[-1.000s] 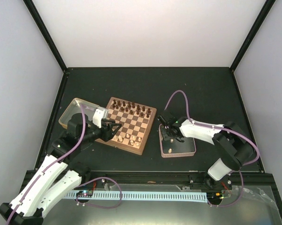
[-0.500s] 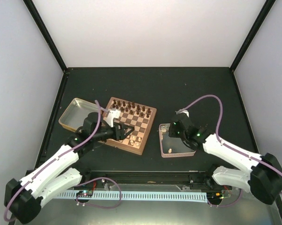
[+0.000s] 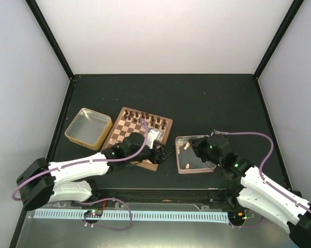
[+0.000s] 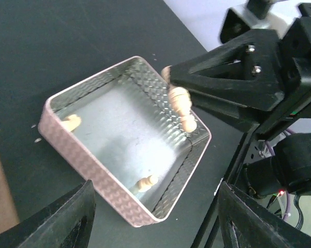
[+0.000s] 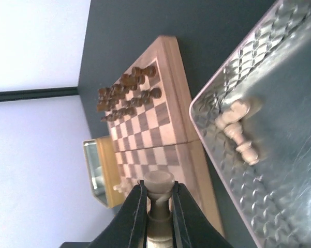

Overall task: Set up the chess pieces on the board
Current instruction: Pick up the chess piece from the storage box, then place the chess piece on the chessboard.

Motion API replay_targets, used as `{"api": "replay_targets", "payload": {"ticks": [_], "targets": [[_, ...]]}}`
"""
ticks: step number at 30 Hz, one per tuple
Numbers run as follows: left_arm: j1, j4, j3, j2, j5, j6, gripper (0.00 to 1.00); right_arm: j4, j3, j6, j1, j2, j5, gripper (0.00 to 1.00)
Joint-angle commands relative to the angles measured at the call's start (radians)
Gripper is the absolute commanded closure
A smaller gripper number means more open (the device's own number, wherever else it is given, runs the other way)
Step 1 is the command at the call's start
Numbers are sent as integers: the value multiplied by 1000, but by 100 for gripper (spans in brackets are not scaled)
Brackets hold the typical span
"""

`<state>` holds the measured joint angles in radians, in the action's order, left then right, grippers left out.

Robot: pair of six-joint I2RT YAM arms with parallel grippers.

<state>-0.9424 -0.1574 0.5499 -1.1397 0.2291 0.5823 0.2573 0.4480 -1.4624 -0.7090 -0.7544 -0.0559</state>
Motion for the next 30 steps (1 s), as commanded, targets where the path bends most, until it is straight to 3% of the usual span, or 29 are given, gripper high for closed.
{"api": "replay_targets", "payload": {"ticks": [1, 5, 14, 30], "targets": [[-82, -159, 84, -71, -110, -79, 33, -98, -56, -295, 7, 52, 117, 93], [-146, -189, 133, -150, -189, -130, 35, -157, -105, -404, 7, 81, 182, 93], [-196, -183, 188, -251, -276, -147, 52, -165, -124, -482, 7, 146, 192, 93], [-202, -159, 221, -258, -304, -154, 97, -145, -131, -445, 7, 150, 168, 94]]}}
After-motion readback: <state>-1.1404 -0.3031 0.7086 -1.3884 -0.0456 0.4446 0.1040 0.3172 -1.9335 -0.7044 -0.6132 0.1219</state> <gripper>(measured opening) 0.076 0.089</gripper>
